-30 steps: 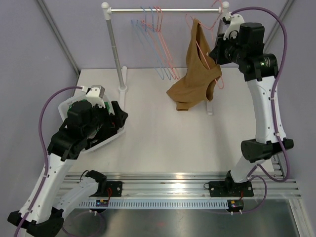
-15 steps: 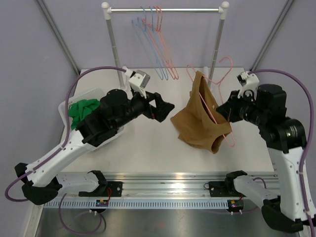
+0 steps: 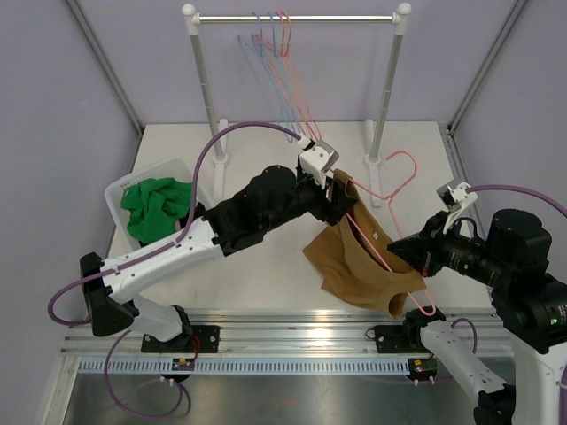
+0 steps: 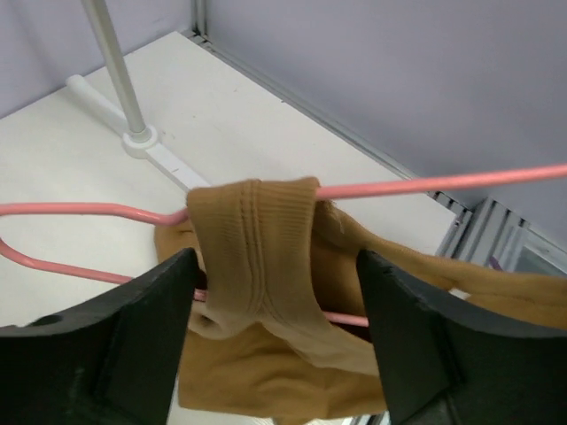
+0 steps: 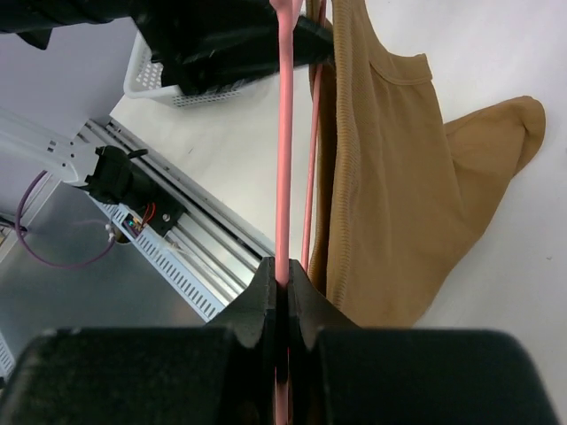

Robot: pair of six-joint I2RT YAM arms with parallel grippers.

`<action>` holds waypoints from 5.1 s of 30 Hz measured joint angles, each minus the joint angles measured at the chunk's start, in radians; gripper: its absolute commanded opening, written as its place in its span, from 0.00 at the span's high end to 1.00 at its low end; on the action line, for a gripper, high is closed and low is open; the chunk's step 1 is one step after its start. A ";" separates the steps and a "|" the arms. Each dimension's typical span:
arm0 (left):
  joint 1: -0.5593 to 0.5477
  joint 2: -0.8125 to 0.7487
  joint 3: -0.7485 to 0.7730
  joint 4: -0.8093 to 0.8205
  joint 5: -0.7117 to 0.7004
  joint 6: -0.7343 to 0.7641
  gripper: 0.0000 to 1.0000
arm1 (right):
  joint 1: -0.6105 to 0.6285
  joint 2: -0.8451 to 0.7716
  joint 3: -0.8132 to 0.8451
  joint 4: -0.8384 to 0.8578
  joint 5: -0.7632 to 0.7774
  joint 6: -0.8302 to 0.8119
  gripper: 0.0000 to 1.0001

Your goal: Remove the tank top from the hanger

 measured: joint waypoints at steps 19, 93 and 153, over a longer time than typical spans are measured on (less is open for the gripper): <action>0.099 -0.117 -0.066 -0.162 -0.373 -0.115 1.00 | 0.186 0.017 -0.036 0.007 0.011 -0.055 1.00; 0.245 -0.663 -0.431 -0.700 -0.259 -0.082 0.01 | 0.040 1.488 1.302 0.233 0.420 -0.061 1.00; 0.312 -0.489 -0.421 -0.610 -0.094 -0.222 0.01 | 0.208 1.141 0.974 0.351 0.672 -0.185 0.00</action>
